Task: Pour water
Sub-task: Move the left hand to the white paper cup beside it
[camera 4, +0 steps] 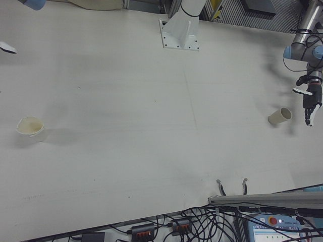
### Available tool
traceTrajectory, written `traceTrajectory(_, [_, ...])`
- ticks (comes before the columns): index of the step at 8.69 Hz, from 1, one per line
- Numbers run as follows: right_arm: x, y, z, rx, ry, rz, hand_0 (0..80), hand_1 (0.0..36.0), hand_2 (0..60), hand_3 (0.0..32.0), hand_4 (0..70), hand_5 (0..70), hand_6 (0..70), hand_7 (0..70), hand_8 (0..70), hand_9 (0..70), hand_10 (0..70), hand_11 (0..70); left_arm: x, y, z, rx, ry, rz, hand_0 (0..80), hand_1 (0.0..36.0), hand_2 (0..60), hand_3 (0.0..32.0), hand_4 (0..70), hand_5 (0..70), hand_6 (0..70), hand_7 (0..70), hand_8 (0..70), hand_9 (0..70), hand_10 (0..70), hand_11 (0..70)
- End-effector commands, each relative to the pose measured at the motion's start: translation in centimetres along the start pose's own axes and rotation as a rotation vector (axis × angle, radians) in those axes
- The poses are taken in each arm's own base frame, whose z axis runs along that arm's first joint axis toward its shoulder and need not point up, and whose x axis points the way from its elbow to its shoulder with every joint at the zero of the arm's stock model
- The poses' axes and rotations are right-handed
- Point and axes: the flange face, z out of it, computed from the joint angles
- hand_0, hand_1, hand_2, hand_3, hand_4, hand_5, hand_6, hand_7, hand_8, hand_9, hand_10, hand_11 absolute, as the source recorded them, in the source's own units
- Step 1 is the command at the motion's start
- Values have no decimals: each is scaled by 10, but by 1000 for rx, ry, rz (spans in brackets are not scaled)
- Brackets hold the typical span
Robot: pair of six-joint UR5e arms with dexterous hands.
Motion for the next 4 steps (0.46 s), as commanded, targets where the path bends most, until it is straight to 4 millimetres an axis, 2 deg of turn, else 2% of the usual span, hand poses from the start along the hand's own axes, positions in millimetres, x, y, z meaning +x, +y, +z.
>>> traceTrajectory(1, [0, 0, 0, 0, 2, 0, 475, 152, 172, 0, 0, 102, 263, 266, 325, 447, 0, 0, -9, -4, 4, 0, -15, 47, 650, 166, 0, 0, 256, 0, 93, 52, 8, 0, 0, 8])
traceTrajectory(2, [1, 0, 0, -1, 3, -2, 476, 152, 170, 0, 0, 102, 261, 261, 324, 446, 0, 0, -13, -5, 8, 3, -19, 48, 657, 171, 0, 0, 260, 0, 91, 45, 8, 0, 0, 10])
traceTrajectory(3, [1, 0, 0, -1, 5, -1, 476, 152, 169, 0, 0, 101, 259, 263, 322, 444, 0, 0, -21, 1, 30, -14, -26, 65, 648, 166, 0, 0, 267, 0, 91, 42, 8, 0, 0, 12])
traceTrajectory(4, [2, 0, 0, 0, 7, -3, 477, 155, 168, 0, 0, 101, 258, 263, 322, 444, 0, 0, -42, 9, 37, -33, -57, 58, 681, 175, 0, 0, 269, 0, 94, 44, 8, 0, 0, 15])
